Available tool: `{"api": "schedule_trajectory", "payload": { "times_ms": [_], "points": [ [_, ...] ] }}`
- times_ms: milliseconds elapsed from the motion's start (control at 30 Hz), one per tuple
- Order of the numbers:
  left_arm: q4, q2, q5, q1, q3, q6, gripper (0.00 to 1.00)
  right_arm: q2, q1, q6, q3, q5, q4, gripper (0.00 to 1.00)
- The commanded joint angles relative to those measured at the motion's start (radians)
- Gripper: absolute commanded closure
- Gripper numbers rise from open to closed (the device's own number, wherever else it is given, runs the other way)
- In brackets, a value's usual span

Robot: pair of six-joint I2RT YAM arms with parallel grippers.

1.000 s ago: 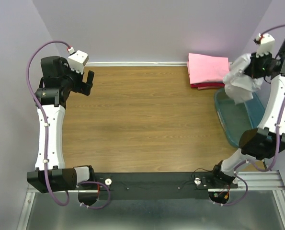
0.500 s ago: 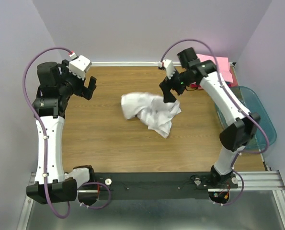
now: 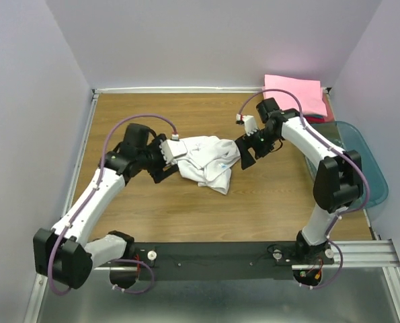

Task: Fold and stack the t-shirts
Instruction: Flatten the tshirt out

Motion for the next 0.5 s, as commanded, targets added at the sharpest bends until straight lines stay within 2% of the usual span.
{"api": "schedule_trajectory", "payload": {
  "times_ms": [0,100,467],
  "points": [
    [0.171,0.076,-0.063,-0.066,-0.074,0.022,0.16,0.074,-0.051,0.044,0.037,0.011,0.113,0.09],
    [0.214,0.205,-0.054,-0.075,-0.074,-0.024,0.18,0.158,-0.054,0.064,0.113,-0.001,0.149,0.10],
    [0.338,0.444,-0.195,-0.075,-0.028,-0.087,0.16,0.462,-0.054,0.115,0.362,-0.009,0.176,0.23]
  ]
}}
